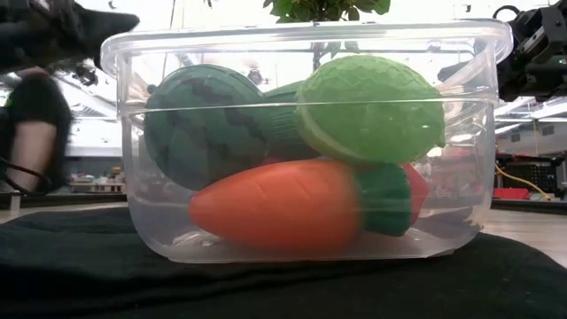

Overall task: Pick and placing Produce into tupperware
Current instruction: Return to Home Position

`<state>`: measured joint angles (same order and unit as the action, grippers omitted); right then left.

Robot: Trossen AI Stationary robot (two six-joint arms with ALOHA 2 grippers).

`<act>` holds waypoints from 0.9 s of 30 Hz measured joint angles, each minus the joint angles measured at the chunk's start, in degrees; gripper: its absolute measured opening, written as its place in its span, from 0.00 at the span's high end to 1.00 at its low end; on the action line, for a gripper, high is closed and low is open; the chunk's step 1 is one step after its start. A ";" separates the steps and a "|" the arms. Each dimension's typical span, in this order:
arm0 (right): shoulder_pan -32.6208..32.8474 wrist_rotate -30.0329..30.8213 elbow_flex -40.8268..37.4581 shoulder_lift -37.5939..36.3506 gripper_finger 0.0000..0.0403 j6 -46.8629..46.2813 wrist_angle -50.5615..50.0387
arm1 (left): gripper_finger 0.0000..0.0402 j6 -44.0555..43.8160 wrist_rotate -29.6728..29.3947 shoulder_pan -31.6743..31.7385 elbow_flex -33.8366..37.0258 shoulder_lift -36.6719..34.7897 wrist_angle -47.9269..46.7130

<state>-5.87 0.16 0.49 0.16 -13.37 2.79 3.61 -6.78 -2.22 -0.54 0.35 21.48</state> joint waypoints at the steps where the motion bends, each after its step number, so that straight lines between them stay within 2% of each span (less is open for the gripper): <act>1: -0.02 0.00 0.00 0.00 0.91 -0.01 0.01 | 1.00 -0.44 -0.01 0.00 0.00 -0.01 -1.73; 7: 0.00 0.00 0.00 0.02 0.91 0.00 -0.01 | 1.00 -1.04 0.23 0.00 0.00 -0.01 -10.75; 11: 0.00 0.00 0.00 0.02 0.91 -0.01 -0.01 | 1.00 -2.01 2.54 0.00 0.00 0.01 -16.99; 27: 0.00 0.00 0.00 0.02 0.91 -0.01 0.00 | 0.99 -3.09 3.14 0.02 0.00 -0.01 -19.13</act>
<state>-5.87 0.16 0.49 0.19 -13.37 2.79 0.52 -3.64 -2.20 -0.54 0.34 2.35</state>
